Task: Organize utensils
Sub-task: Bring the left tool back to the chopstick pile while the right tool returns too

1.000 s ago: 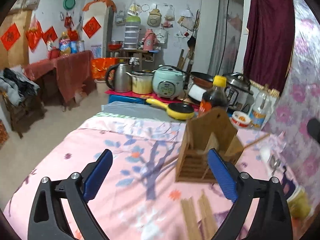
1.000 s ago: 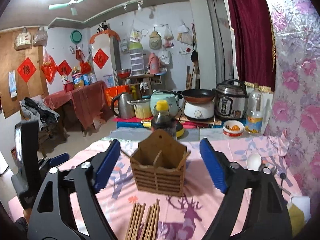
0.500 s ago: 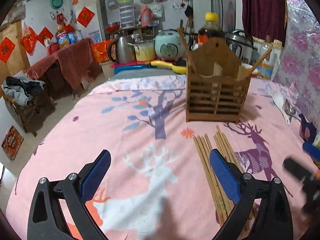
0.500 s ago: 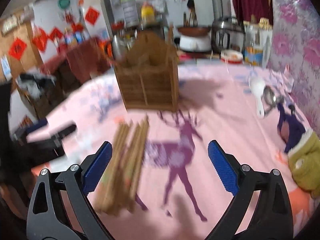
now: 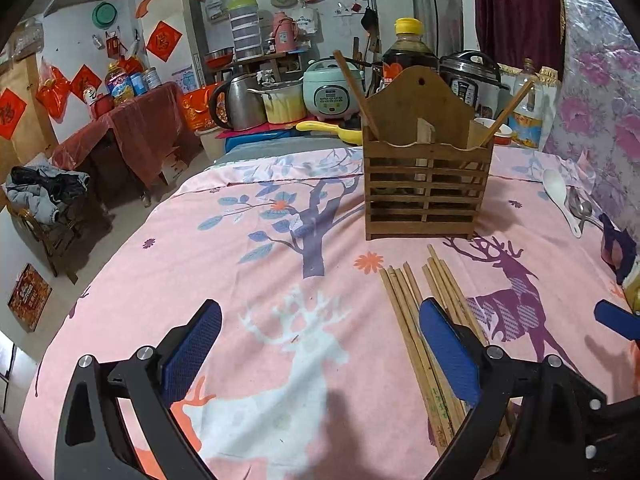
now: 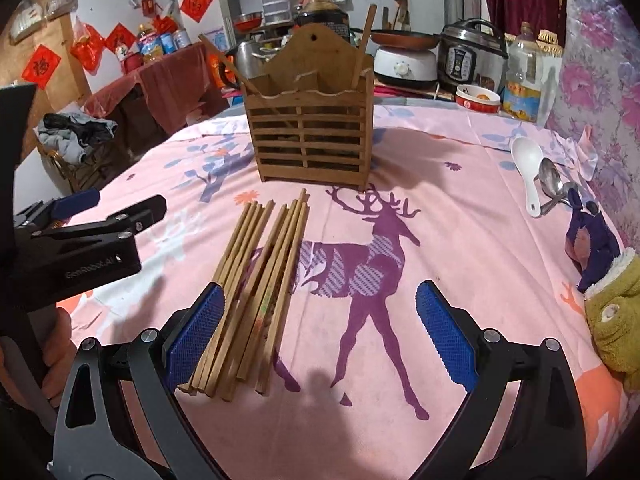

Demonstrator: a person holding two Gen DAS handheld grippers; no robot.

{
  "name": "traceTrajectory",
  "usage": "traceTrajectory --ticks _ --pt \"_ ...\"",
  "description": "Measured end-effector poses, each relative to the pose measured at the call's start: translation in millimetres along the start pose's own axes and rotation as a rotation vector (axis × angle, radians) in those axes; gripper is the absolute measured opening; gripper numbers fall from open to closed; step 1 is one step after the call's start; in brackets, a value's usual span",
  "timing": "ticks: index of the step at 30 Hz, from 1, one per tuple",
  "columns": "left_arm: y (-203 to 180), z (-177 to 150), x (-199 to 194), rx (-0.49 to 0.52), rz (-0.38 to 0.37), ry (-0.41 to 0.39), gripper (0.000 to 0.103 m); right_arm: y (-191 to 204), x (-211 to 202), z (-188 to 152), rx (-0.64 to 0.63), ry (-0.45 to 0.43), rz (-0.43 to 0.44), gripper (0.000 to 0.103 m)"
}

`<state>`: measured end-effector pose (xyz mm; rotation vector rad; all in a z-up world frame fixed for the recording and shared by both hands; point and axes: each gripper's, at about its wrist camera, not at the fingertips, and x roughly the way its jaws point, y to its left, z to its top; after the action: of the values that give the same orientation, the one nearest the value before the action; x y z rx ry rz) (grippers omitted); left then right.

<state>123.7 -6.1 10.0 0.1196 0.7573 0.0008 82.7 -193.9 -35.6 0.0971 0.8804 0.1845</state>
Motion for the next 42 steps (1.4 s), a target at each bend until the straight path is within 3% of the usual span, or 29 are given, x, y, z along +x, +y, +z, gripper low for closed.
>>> traceTrajectory --ticks 23,31,35,38,42 --pt "-13 -3 -9 0.060 0.004 -0.030 0.097 -1 33 -10 -0.019 0.121 -0.080 0.093" --pt "2 1 17 0.014 -0.009 0.071 0.097 -9 52 -14 -0.004 0.194 -0.070 0.093" --pt "8 1 27 -0.009 -0.038 0.120 0.097 -23 53 -10 0.027 0.186 -0.137 0.090" --pt "4 -1 32 0.009 -0.057 0.145 0.097 -35 46 -6 0.090 0.166 -0.068 0.088" --pt "-3 -5 35 0.047 -0.050 0.153 0.097 -29 41 -3 0.076 0.157 0.014 0.088"
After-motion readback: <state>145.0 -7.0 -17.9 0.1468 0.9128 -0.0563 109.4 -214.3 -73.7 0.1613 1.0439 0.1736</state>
